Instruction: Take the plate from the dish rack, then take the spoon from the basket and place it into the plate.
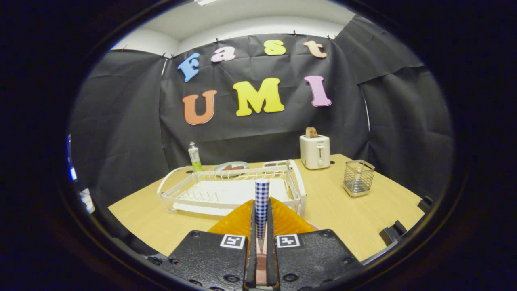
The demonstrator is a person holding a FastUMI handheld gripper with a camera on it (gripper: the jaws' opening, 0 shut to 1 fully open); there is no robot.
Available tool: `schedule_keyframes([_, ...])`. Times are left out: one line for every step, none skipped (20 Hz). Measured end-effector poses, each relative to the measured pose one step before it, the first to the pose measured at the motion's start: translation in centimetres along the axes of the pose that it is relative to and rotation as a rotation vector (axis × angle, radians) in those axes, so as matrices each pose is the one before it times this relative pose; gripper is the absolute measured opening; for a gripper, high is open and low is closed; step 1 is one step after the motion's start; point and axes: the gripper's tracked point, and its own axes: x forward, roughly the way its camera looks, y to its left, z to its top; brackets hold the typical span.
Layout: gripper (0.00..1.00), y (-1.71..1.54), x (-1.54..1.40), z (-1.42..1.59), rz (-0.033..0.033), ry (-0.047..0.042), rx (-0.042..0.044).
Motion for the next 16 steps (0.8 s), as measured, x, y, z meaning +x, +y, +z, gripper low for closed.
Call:
schedule_keyframes([0.15,-0.329,-0.023,-0.172,-0.00697,0.00244,-0.00012])
schedule_keyframes([0.15,-0.5,0.095,0.035,-0.01146,-0.00018,0.00197])
schedule_keyframes([0.16,-0.695,0.005,-0.157,-0.01956,0.00505,0.00168])
schedule_keyframes([0.17,-0.723,-0.11,0.05,-0.02028,0.00003,0.00258])
schedule_keyframes([0.19,-0.569,-0.351,0.183,-0.00859,-0.00401,-0.00099])
schedule_keyframes([0.21,-0.552,-0.144,0.333,-0.01139,-0.01174,0.00008])
schedule_keyframes([0.24,-1.058,-0.635,0.807,-0.02119,-0.02134,-0.00537])
schedule_keyframes([0.29,-0.856,-0.19,0.604,-0.02006,-0.02259,-0.00556])
schedule_keyframes([0.42,-0.867,-0.75,1.048,-0.01749,-0.0307,-0.00826])
schedule_keyframes([0.56,-0.806,-0.386,0.818,-0.01904,-0.02387,-0.00779])
schedule_keyframes([0.69,-0.641,-0.256,0.624,-0.01393,-0.00807,-0.00904])
schedule_keyframes([0.74,-0.568,-0.422,0.513,-0.01027,-0.00047,-0.00678])
schedule_keyframes([0.84,-0.164,-0.432,0.534,0.00388,-0.00068,-0.00557])
schedule_keyframes([0.89,-0.11,-0.459,0.668,0.00514,-0.00531,-0.00331])
schedule_keyframes([0.91,-0.392,-0.481,0.82,-0.00184,-0.01483,-0.00242])
schedule_keyframes([0.97,-0.735,-0.287,0.772,-0.01949,-0.02172,0.002])
